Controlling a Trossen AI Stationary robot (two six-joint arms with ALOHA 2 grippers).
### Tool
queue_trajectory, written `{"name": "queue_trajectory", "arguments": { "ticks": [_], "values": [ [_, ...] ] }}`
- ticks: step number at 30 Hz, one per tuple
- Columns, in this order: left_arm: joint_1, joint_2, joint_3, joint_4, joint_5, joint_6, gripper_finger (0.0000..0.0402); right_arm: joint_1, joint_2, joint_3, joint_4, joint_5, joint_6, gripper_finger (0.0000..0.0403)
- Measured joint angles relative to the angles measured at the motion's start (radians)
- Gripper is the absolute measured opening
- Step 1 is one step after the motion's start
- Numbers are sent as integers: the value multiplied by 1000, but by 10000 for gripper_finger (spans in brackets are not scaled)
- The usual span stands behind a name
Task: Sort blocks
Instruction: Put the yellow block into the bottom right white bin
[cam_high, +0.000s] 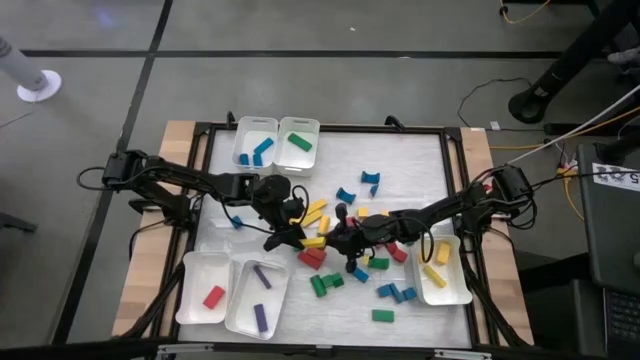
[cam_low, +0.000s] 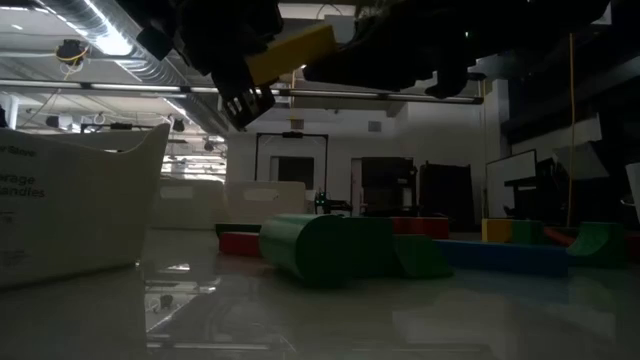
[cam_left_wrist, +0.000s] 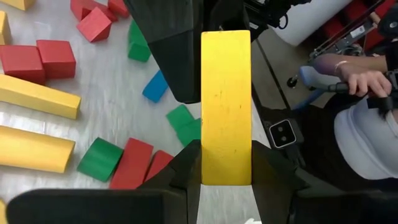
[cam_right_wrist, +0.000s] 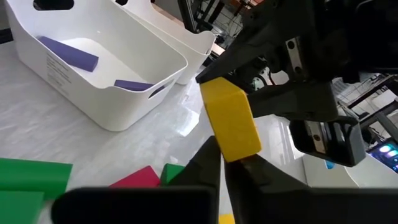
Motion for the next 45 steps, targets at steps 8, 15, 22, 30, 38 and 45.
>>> {"name": "queue_trajectory", "arguments": {
  "ticks": [8,15,22,30,38,45],
  "values": [
    [0,0,0,0,-8,-1,99,0,0,0,0,0,77,75],
    [1,1,0,-10,-19,-4,99,0,0,1,21,-13,87,125],
    [0,2,0,-9,-9,-3,99,0,-1,2,23,-78,59,126],
    [0,2,-1,-7,-4,-6,100,0,-1,2,19,-71,37,90],
    [0,2,-1,4,-18,2,135,0,-5,2,5,-74,55,58],
    [1,2,0,6,-58,21,203,2,-40,1,-80,-77,89,59]
  ]
}}
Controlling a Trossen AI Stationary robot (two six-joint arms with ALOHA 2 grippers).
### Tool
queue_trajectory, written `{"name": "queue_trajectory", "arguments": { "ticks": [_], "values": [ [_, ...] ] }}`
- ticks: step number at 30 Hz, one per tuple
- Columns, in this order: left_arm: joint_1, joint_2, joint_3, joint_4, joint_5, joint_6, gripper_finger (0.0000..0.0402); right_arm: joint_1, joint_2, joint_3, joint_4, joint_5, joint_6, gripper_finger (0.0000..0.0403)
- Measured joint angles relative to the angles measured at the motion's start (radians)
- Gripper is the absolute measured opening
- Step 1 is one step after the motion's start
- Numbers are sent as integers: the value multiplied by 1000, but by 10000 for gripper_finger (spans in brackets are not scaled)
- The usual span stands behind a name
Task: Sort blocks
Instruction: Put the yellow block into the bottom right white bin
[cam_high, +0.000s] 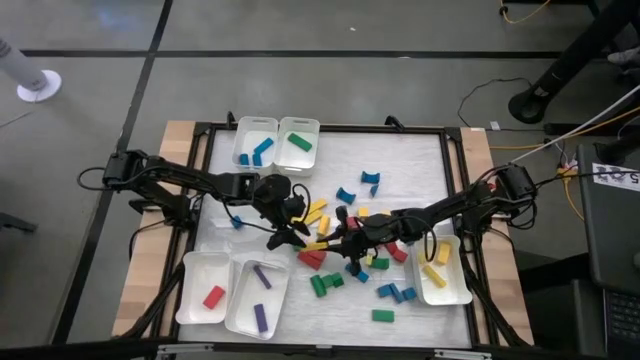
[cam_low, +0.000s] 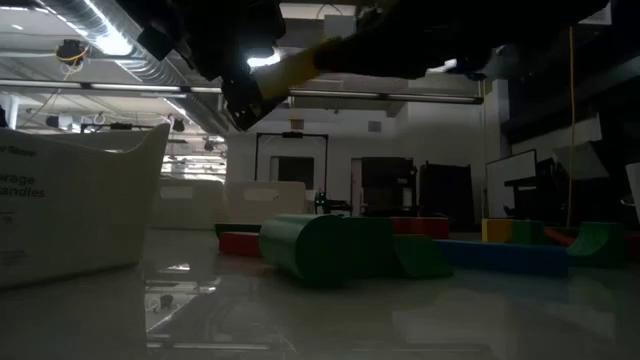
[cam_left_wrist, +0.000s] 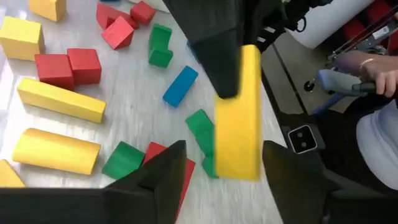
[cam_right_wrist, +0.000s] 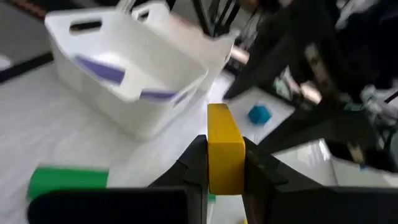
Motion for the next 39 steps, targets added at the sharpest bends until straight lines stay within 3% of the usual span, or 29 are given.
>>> {"name": "queue_trajectory", "arguments": {
  "ticks": [5,10,16,19,22,30,39],
  "values": [
    [0,0,0,-5,-4,51,230,0,-87,29,-249,10,80,59],
    [-6,3,0,18,-25,149,231,0,-189,158,-747,-17,302,59],
    [-52,39,0,160,-80,244,229,0,-218,414,-1345,-183,645,60],
    [-81,71,0,258,-91,308,229,0,-219,496,-1523,-292,817,60],
    [-107,114,0,355,-99,371,227,28,-221,514,-1676,-315,952,60],
    [-160,212,29,436,-100,454,214,177,-221,463,-1951,-211,1237,60],
    [-207,293,135,330,-109,529,213,314,-220,367,-1924,-211,1461,61]
  ]
}}
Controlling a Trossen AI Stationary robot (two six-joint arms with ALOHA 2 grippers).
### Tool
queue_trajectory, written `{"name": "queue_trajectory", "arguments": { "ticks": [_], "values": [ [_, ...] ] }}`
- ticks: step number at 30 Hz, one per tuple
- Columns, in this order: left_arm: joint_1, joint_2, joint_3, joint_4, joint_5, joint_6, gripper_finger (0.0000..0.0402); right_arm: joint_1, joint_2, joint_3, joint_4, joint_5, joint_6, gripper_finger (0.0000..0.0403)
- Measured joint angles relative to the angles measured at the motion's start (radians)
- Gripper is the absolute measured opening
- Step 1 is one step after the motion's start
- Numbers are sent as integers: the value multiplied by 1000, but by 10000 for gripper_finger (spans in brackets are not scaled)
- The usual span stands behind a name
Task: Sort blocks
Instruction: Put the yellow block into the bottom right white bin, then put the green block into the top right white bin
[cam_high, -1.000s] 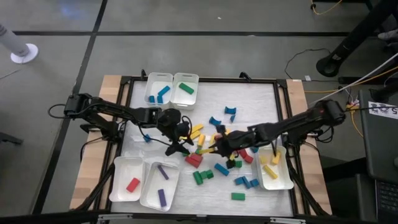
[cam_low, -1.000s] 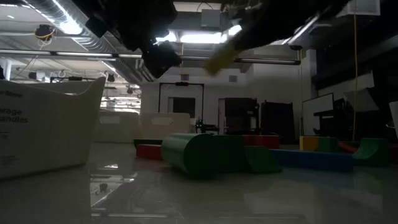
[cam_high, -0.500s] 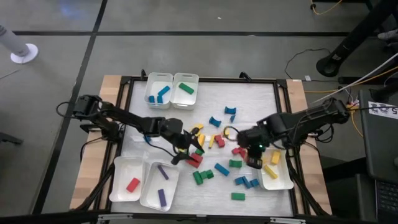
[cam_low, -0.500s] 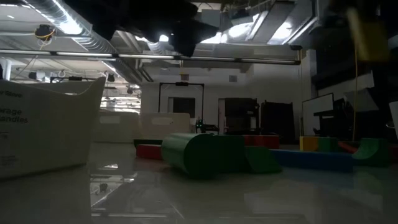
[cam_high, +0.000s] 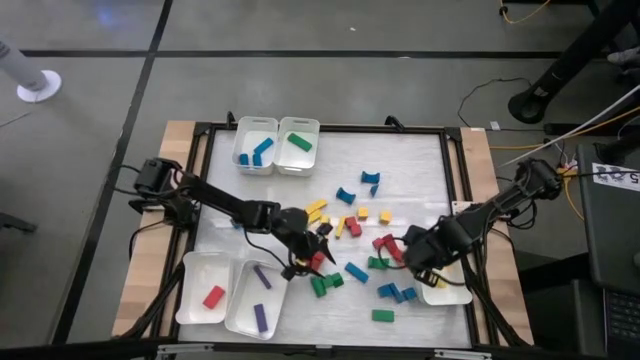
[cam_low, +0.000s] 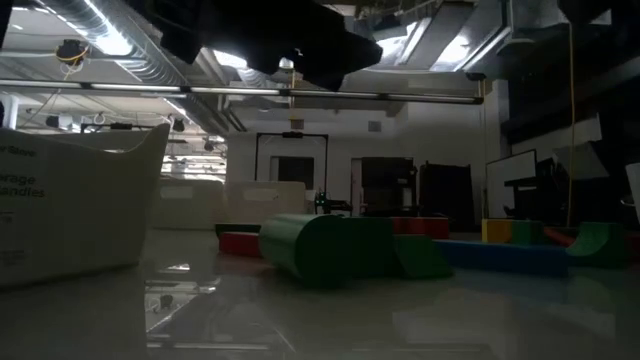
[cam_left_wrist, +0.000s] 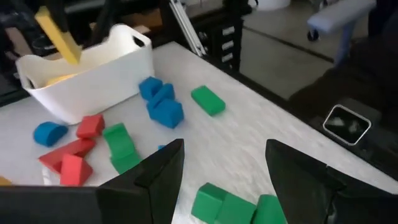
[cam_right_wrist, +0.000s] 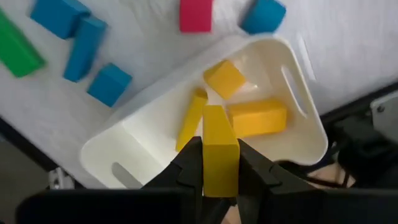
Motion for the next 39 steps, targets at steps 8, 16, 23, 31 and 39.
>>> {"name": "queue_trajectory", "arguments": {
  "ticks": [8,16,23,31,39],
  "values": [
    [-57,22,136,-370,-94,112,213,46,2,-80,24,0,178,117],
    [-114,37,147,-402,-182,131,213,45,2,-92,32,10,186,189],
    [-143,142,188,-448,-212,133,213,45,2,-92,66,10,186,210],
    [-147,186,255,-541,-215,128,213,45,2,-92,131,10,186,211],
    [-138,194,257,-614,-216,90,213,45,2,-92,175,11,185,211]
  ]
}}
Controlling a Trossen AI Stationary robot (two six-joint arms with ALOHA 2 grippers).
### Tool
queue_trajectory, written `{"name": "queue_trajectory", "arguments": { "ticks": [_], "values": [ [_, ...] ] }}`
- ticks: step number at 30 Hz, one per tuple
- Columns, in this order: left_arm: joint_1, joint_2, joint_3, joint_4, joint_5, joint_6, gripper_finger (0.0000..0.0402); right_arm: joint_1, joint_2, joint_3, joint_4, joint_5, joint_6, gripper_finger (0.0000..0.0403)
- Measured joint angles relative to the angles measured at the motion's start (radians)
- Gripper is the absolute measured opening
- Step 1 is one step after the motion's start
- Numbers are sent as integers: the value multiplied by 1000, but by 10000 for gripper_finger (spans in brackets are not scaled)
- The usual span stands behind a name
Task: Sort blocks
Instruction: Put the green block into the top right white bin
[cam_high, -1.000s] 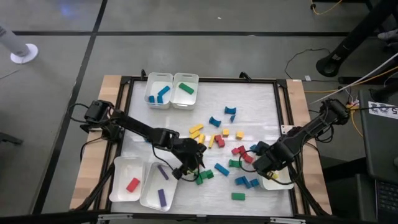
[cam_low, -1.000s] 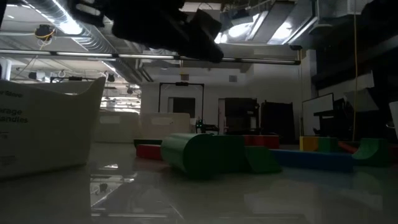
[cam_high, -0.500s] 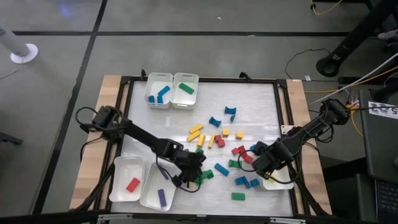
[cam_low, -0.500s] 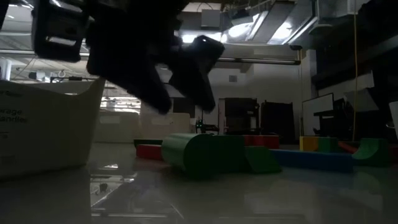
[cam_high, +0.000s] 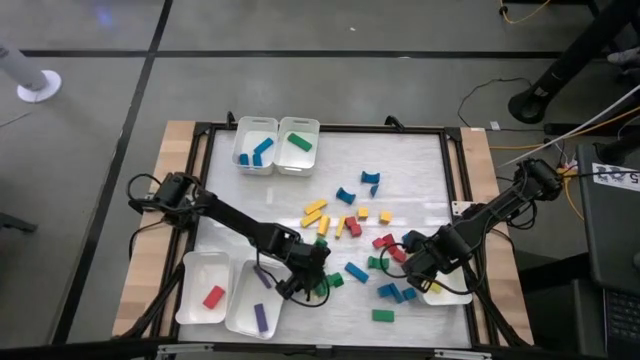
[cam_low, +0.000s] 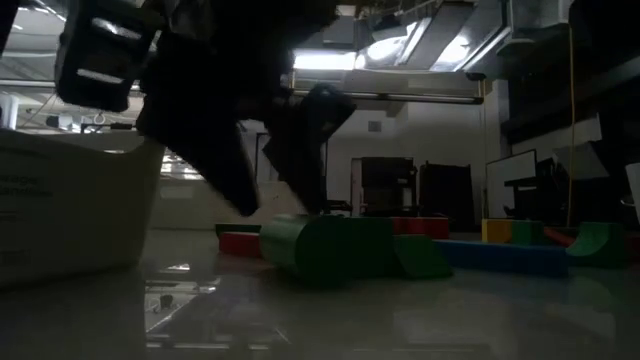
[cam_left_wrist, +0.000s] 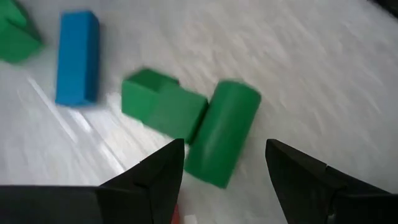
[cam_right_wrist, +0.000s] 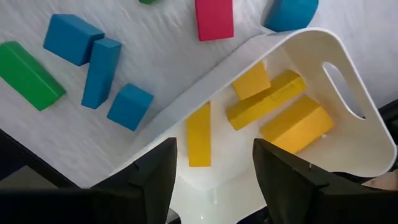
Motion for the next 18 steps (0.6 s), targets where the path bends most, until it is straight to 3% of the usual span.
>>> {"name": "queue_trajectory", "arguments": {
  "ticks": [7,18],
  "values": [
    [-2,24,-1,-57,2,-45,213,0,0,0,15,-1,0,211],
    [-1,24,-1,-13,1,-98,213,0,0,0,17,-1,0,211]
  ]
}}
